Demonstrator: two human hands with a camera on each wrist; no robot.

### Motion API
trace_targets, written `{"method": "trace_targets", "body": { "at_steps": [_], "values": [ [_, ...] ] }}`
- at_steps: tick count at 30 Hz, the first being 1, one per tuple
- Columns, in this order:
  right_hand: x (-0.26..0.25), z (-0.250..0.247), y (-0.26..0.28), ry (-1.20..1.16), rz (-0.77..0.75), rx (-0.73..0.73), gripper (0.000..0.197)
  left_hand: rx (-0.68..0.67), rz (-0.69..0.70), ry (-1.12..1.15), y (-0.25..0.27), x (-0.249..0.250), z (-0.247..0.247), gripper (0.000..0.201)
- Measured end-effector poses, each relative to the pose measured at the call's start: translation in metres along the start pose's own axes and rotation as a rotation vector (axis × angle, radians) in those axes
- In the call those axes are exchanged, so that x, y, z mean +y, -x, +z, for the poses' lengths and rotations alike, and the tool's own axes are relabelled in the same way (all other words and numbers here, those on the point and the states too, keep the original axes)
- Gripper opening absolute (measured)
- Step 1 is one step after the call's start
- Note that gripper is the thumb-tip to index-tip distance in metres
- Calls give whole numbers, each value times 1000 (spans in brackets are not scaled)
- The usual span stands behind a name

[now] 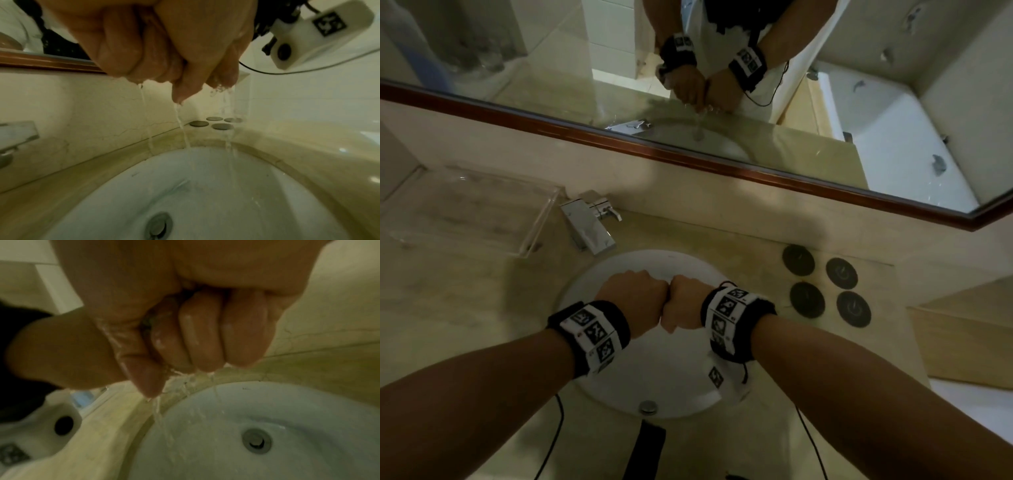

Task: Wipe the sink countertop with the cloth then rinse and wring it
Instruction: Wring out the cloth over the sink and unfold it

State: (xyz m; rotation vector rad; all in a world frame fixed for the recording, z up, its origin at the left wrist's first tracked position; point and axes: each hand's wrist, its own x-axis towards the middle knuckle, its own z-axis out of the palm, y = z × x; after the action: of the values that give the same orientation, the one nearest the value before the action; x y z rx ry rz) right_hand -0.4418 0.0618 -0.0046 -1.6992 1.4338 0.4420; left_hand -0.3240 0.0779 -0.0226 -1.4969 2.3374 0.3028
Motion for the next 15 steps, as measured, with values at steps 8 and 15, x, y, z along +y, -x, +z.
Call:
{"method": "trace_targets", "body": {
  "at_steps": [8,15],
  "values": [
    [11,6,-10,-194,-45,68,23,135,3,5,-4,-7,0,19],
    [23,7,-1,106,-282,391,30,-53,-177,469,-18,-14,4,27]
  ]
}}
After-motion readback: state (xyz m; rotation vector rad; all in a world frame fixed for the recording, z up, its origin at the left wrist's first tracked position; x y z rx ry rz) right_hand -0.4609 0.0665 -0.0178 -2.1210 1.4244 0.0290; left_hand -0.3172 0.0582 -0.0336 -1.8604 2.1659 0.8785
